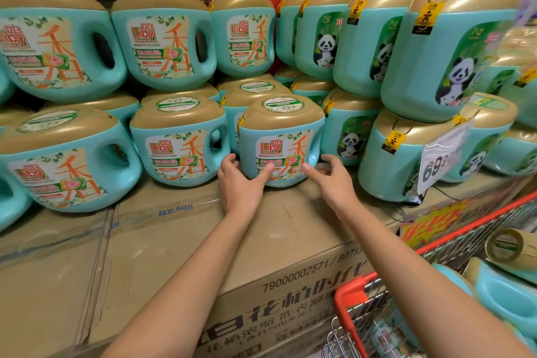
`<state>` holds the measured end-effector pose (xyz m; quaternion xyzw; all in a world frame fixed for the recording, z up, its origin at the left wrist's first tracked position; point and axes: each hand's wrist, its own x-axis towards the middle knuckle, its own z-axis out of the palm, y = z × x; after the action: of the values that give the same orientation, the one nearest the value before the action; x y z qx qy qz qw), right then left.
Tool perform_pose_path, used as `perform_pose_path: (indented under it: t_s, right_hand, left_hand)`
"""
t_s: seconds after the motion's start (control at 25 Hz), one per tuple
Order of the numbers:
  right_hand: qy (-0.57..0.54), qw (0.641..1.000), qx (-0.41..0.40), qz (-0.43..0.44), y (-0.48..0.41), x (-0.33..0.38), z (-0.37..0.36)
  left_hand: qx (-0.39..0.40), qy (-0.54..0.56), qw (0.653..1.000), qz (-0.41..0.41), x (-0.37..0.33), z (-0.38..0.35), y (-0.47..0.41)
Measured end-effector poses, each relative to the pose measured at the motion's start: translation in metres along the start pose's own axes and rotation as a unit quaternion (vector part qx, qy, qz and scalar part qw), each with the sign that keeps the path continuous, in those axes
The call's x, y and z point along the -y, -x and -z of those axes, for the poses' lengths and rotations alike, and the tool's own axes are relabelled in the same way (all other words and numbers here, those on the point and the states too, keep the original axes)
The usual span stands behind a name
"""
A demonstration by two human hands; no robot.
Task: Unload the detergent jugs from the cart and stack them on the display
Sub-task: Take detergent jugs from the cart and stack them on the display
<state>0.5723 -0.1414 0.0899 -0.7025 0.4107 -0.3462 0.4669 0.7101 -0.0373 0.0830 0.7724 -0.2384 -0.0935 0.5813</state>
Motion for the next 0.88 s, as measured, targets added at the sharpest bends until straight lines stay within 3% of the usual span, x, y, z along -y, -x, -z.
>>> perform_pose_path:
  t_s: [0.12,0.28,0.52,0.88]
  right_hand:
    - [-0.007,0.999,-0.025,0.039,0.04,-0.004,0.016]
    - [-0.118,0.989,-0.07,0.047,0.111,-0.025,0.05]
    - [-0.147,0.958,-0.241,-0.057,0.216,-0.095,0.106]
    - [-0.119,0.887,-0.408,-0.18,0.263,-0.168,0.22]
  left_hand:
    - [0.009,0.102,0.994,-0.033,-0.008,0.011,0.034]
    - [0.134,0.213,0.966,-0.065,-0.01,0.017,0.103]
    - [0.358,0.2,0.912,-0.016,0.011,-0.008,0.181]
    - [0.518,0.116,0.847,-0.023,-0.003,-0.155,0.236]
